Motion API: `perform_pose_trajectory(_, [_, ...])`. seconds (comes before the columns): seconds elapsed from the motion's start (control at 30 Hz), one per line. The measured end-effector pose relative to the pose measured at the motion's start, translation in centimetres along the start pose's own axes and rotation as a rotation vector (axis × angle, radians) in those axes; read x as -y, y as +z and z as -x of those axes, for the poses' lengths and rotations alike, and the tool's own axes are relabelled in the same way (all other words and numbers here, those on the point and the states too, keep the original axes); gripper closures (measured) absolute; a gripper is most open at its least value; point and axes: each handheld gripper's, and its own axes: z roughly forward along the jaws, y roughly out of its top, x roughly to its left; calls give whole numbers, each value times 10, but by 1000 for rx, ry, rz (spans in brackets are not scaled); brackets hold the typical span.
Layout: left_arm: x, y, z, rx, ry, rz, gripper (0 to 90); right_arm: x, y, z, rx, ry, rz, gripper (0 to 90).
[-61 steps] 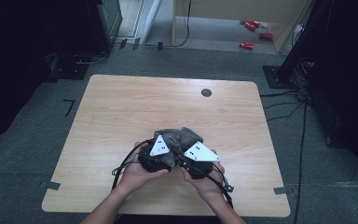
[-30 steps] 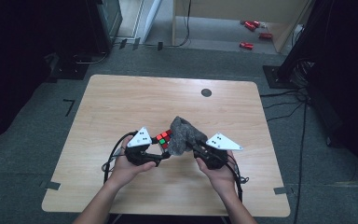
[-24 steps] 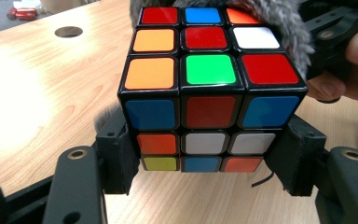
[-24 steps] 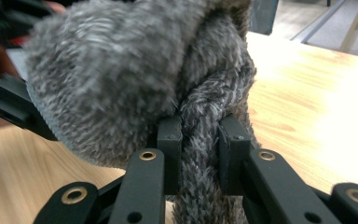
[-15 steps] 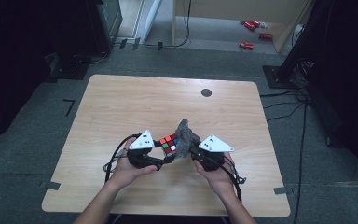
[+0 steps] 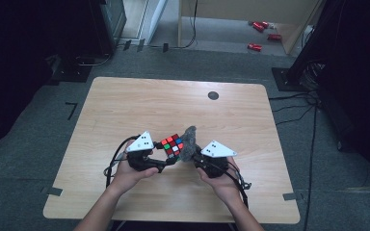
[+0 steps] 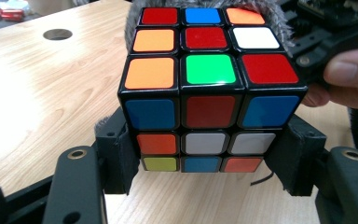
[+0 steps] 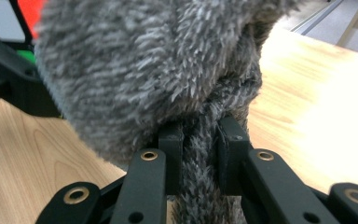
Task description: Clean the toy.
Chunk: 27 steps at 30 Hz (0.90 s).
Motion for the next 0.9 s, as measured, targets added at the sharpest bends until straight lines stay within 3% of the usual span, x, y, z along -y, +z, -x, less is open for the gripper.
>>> perform_pose_trajectory(0.2, [-1,5,7,22,35,-20,352,-9,-12,-1,28,-22,108,765])
perform_pose_trajectory(0.3, [-1,3,6,8,33,-13,351,-4,-8,0,19,-15,87,767])
perform_pose_trajectory(0.37, [-2,-2,2,-11,7,13,352,0,-3,0,8,-8,56,768])
perform_pose_trajectory(0.47, [-1,-3,-1,-6,-3,10,351,1,0,-4,8,-11,31,771])
perform_pose_trajectory(0.53, [0,-3,-1,-6,-5,13,351,0,-1,-5,14,-20,29,771])
perform_pose_trajectory(0.63, [0,0,2,-8,16,1,352,-8,-10,-5,24,-12,68,772])
perform_pose_trajectory(0.77, [-1,1,7,22,36,13,351,-10,-13,-4,32,-23,87,771])
perform_pose_trajectory(0.9, [-2,-2,4,-9,22,8,351,-2,-4,-2,4,-10,34,771])
